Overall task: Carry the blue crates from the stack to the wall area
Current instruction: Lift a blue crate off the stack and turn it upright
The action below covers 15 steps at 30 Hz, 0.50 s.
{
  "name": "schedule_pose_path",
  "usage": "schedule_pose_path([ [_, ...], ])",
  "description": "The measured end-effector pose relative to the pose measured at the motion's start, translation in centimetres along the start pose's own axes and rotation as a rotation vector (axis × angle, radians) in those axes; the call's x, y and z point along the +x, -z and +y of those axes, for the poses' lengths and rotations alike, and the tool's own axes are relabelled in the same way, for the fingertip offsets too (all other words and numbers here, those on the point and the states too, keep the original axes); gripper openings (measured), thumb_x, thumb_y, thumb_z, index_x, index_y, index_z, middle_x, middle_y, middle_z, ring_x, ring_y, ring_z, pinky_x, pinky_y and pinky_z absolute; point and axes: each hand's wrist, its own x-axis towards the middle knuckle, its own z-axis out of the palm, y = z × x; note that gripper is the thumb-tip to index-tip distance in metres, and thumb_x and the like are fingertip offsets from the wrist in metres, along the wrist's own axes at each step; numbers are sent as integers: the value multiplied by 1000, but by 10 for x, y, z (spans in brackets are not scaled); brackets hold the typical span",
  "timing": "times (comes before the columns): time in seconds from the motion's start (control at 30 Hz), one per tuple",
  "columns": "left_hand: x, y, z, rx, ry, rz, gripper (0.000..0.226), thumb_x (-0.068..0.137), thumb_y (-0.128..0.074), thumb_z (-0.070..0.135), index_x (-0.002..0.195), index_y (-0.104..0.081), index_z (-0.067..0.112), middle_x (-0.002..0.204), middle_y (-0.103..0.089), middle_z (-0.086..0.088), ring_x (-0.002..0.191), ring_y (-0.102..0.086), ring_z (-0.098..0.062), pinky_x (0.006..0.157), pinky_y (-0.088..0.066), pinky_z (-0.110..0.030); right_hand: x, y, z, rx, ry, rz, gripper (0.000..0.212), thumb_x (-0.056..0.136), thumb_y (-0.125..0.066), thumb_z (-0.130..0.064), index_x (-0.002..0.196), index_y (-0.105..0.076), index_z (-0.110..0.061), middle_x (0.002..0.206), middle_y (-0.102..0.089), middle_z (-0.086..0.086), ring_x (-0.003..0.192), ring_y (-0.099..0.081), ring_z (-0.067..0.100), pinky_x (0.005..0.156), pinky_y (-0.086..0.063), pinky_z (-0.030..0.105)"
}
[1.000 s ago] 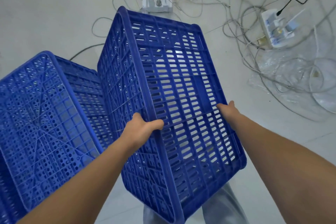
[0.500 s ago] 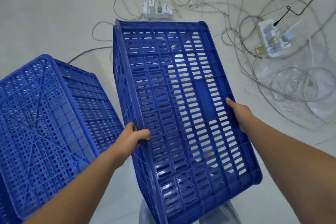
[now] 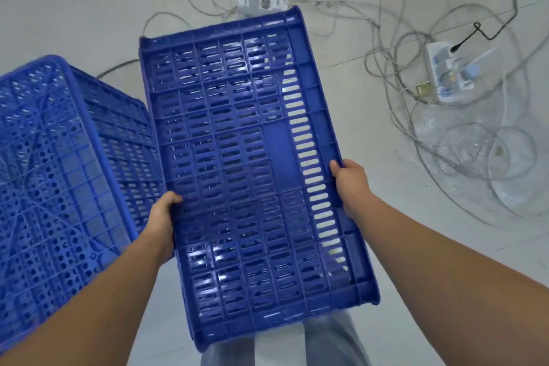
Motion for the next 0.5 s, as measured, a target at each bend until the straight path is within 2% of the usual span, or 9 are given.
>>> schedule_pose_path([
  [0.07,9,-1,-1,29,28,12,25,97,-45,35,96,-62,17,101,-63,-8,77,-58,-23,68,-47,-39,0,-12,-5,-38,51,14,36,93,-46,-22,108,-50,11,97,-59,35,75,-48,21,68,-42,34],
  [0.1,14,-1,-2,59,42,11,35,98,-42,40,118,-59,17,121,-60,-10,91,-60,-26,79,-48,-42,0,-16,-8,-59,72,26,35,95,-45,-23,107,-51,9,88,-57,28,75,-48,21,68,-40,33],
  [0.13,19,0,-3,124,44,18,50,99,-39,45,141,-43,18,143,-47,-11,113,-55,-30,95,-44,-46,1,-19,-11,-79,90,39,34,95,-44,-24,104,-52,8,84,-55,20,74,-48,21,67,-39,33],
  [0.17,21,-1,-3,202,38,37,63,99,-36,49,152,-22,19,157,-28,-8,133,-42,-32,108,-36,-50,2,-20,-14,-97,102,50,32,96,-45,-25,97,-53,6,84,-54,16,74,-48,22,67,-40,33],
  [0.23,24,0,-6,327,5,89,72,99,-31,49,156,-1,16,163,-11,-8,146,-23,-33,116,-23,-52,1,-21,-20,-131,119,74,25,96,-46,-24,79,-50,-5,79,-54,14,71,-48,23,66,-39,32],
  [0.3,26,-1,-8,453,-34,136,68,101,-29,45,155,-6,10,159,-21,-14,141,-31,-37,112,-30,-50,-2,-20,-21,-187,134,96,30,97,-46,-24,70,-42,-12,71,-48,9,63,-44,22,59,-36,30],
  [0.37,22,-1,-6,640,-93,201,59,102,-30,40,149,-25,3,141,-45,-24,113,-51,-39,94,-42,-49,-6,-19,-20,-274,150,92,31,99,-42,-27,72,-43,-11,68,-46,3,58,-41,17,55,-32,30],
  [0.43,21,-2,3,755,-199,267,47,102,-37,31,137,-38,-1,109,-57,-26,79,-51,-33,67,-44,-44,-10,-17,-21,-365,164,87,31,100,-40,-31,81,-48,-7,69,-46,0,59,-41,15,52,-31,29],
  [0.5,28,-1,15,814,-303,309,40,101,-41,21,136,-37,0,98,-58,-22,69,-50,-32,55,-40,-38,-10,-16,-24,-419,162,78,34,100,-40,-32,78,-46,-6,68,-45,1,59,-41,15,49,-29,26],
])
